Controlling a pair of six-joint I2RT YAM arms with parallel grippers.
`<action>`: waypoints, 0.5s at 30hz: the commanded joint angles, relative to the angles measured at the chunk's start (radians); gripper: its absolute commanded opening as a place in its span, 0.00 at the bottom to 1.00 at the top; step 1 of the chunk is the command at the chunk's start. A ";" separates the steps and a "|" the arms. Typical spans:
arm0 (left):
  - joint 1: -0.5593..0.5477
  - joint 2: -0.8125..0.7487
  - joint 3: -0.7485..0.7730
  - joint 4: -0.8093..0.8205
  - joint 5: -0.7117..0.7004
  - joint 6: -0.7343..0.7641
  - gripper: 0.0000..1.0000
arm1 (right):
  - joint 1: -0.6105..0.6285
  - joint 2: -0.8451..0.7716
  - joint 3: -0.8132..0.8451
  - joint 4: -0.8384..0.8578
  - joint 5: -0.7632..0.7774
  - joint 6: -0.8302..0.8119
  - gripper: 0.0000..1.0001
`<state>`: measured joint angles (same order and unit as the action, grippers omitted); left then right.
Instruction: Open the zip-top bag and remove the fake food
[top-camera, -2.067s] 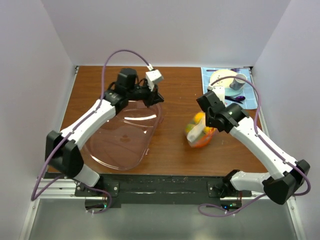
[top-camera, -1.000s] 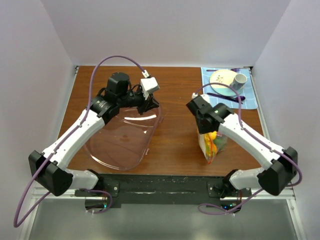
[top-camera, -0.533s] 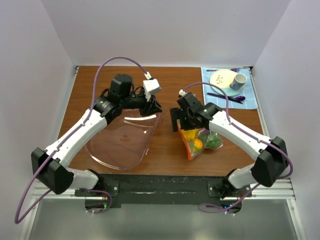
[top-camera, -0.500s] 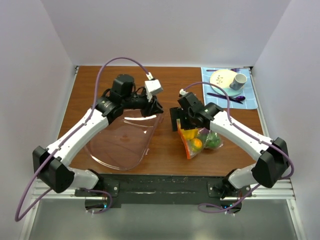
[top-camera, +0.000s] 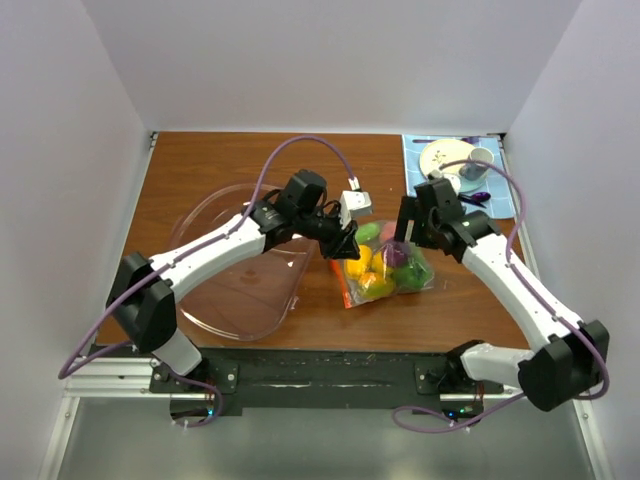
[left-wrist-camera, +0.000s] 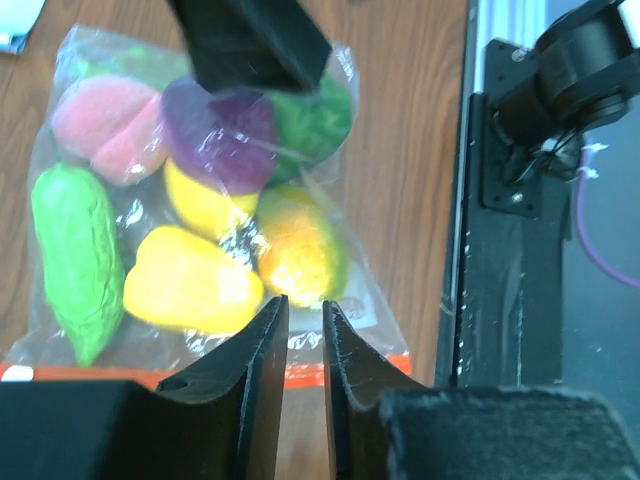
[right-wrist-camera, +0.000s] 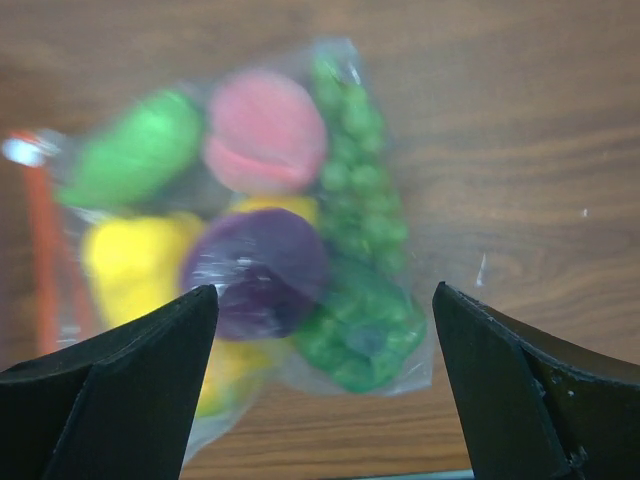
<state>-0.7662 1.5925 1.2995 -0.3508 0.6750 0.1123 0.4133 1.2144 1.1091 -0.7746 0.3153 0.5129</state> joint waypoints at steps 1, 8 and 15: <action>0.025 -0.023 -0.028 0.039 -0.025 0.043 0.24 | -0.007 0.053 -0.074 0.064 -0.028 -0.004 0.92; 0.065 -0.092 -0.057 -0.056 -0.112 0.121 0.20 | -0.025 0.139 -0.124 0.075 -0.025 -0.001 0.83; 0.054 -0.057 -0.111 -0.142 -0.097 0.167 0.14 | -0.073 0.166 -0.167 0.089 -0.035 -0.005 0.70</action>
<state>-0.7021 1.5246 1.2034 -0.4240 0.5823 0.2226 0.3523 1.3247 0.9943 -0.5953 0.2787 0.5247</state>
